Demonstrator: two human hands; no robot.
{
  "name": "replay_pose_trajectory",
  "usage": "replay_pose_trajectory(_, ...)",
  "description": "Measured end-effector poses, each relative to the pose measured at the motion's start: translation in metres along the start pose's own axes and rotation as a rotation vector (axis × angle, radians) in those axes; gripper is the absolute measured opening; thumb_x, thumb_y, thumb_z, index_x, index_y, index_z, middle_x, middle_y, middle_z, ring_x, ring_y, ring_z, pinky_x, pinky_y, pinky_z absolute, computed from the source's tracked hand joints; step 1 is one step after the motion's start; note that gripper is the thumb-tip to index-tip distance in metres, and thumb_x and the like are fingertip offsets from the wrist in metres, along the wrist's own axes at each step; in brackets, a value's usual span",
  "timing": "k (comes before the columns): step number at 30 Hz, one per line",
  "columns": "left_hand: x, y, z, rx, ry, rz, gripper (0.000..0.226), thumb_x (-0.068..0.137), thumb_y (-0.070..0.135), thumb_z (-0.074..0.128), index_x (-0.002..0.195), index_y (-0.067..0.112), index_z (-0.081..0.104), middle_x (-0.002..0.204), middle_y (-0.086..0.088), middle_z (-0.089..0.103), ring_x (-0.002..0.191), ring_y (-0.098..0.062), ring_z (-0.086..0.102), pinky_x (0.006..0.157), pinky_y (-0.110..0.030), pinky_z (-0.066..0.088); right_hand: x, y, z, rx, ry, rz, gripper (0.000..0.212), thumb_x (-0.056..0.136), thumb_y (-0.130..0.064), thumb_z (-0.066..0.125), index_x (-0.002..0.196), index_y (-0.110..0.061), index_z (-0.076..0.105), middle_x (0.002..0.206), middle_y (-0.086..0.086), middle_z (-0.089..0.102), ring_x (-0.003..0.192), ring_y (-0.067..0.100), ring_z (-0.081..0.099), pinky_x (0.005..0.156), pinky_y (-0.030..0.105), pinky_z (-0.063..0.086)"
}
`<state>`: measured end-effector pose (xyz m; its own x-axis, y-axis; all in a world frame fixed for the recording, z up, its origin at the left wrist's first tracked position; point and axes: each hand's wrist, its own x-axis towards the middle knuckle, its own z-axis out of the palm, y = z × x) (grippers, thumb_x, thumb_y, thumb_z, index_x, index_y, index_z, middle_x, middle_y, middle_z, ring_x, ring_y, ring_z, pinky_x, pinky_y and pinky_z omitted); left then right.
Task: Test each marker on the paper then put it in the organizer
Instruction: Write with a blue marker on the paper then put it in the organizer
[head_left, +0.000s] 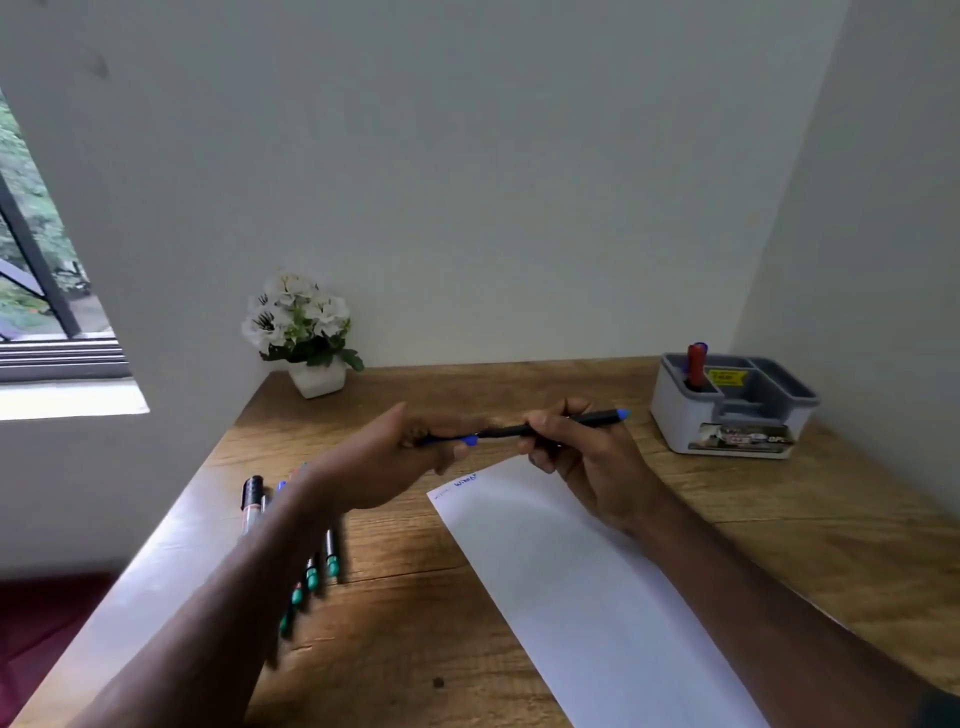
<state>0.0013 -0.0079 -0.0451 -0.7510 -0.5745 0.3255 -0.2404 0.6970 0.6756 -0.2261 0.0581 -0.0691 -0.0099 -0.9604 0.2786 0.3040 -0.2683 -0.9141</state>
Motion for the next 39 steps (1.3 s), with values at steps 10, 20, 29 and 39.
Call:
replay_pose_trajectory(10, -0.004, -0.011, 0.000, 0.365, 0.071, -0.304, 0.014, 0.093, 0.023, 0.062, 0.085, 0.030, 0.052, 0.085, 0.007, 0.060, 0.074, -0.011, 0.052, 0.063, -0.025, 0.035, -0.009, 0.012, 0.010, -0.437, 0.088, 0.072, 0.020, 0.095, -0.006, 0.053, 0.097, 0.000, 0.072, 0.084, 0.019, 0.076, 0.065, 0.018, 0.061, 0.056, 0.024, 0.042)
replay_pose_trajectory(20, -0.003, -0.011, 0.003, 0.490, -0.040, -0.425, 0.039, 0.070, 0.053, 0.082, 0.078, 0.027, 0.054, 0.082, 0.011, 0.053, 0.071, -0.009, 0.044, 0.058, -0.025, 0.030, -0.013, 0.011, 0.021, -0.809, 0.130, 0.090, 0.013, 0.076, -0.002, 0.074, 0.068, -0.012, 0.070, 0.079, 0.000, 0.076, 0.071, 0.008, 0.067, 0.052, 0.017, 0.047)
replay_pose_trajectory(29, -0.001, -0.016, 0.002, 0.477, -0.032, -0.435, 0.042, 0.067, 0.054, 0.084, 0.074, 0.029, 0.051, 0.080, 0.010, 0.050, 0.070, -0.008, 0.043, 0.056, -0.025, 0.027, 0.001, 0.024, 0.026, -0.841, 0.132, 0.099, 0.020, 0.080, -0.009, 0.067, 0.066, 0.000, 0.055, 0.064, 0.016, 0.063, 0.057, 0.010, 0.052, 0.054, 0.027, 0.041)
replay_pose_trajectory(39, -0.001, -0.022, 0.002, 0.437, -0.044, -0.462, 0.044, 0.064, 0.055, 0.085, 0.074, 0.026, 0.053, 0.079, 0.008, 0.054, 0.072, -0.010, 0.047, 0.058, -0.025, 0.031, 0.003, 0.025, 0.019, -0.823, 0.104, 0.118, 0.017, 0.082, -0.009, 0.066, 0.072, 0.002, 0.059, 0.070, 0.017, 0.065, 0.071, 0.029, 0.065, 0.060, 0.030, 0.045)
